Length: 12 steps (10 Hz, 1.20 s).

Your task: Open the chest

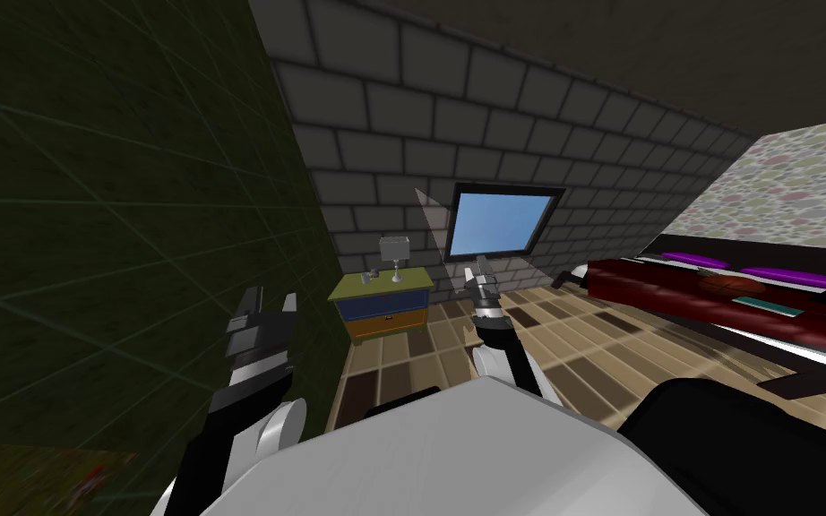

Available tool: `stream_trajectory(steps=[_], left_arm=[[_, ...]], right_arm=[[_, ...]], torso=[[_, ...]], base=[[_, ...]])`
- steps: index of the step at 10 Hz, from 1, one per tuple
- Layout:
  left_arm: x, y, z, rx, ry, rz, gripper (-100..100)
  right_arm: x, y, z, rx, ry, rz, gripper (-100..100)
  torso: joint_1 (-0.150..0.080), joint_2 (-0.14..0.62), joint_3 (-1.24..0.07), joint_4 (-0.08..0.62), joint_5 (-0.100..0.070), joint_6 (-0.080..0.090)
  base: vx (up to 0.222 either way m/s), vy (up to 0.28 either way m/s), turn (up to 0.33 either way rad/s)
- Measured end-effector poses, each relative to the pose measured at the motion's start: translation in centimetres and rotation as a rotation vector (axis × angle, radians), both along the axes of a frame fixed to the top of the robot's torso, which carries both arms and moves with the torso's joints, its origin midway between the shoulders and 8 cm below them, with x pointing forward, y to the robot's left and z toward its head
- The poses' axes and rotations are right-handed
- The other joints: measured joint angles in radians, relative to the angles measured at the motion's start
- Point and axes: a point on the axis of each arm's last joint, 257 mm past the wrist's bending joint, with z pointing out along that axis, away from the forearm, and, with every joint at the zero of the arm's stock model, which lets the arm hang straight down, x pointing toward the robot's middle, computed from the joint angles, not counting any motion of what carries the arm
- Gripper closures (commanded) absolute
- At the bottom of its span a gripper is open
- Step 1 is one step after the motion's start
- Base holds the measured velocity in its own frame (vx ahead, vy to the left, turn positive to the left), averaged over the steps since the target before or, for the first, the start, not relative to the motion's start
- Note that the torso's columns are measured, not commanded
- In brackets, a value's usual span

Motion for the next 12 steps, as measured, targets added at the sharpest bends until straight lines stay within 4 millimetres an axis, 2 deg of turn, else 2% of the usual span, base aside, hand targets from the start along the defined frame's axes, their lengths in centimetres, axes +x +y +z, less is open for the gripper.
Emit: stream_trajectory(steps=[2,9,10,12], left_arm=[[0.00,0.00,0.00,0.000,0.000,0.000,0],[-0.01,0.00,0.02,0.000,0.000,0.000,0],[-0.01,0.00,0.02,0.000,0.000,0.000,-100],[0.39,-0.53,-0.46,0.041,0.014,-0.026,-100]], right_arm=[[0.00,0.00,0.00,0.000,0.000,0.000,0],[-0.01,0.00,0.02,0.000,0.000,0.000,0],[-0.01,0.00,0.02,0.000,0.000,0.000,0],[0.00,0.00,-0.01,0.000,0.000,0.000,0]], torso=[[0.000,0.104,-0.209,0.105,0.000,0.000],[0.000,0.618,-1.234,0.617,0.000,0.000],[0.000,0.691,-1.382,0.691,0.000,0.000],[0.000,0.733,-1.472,0.733,0.000,0.000]], base=[[0.000,0.000,0.000],[0.000,0.000,0.000],[0.024,-0.006,0.008],[0.044,-0.014,0.010]])
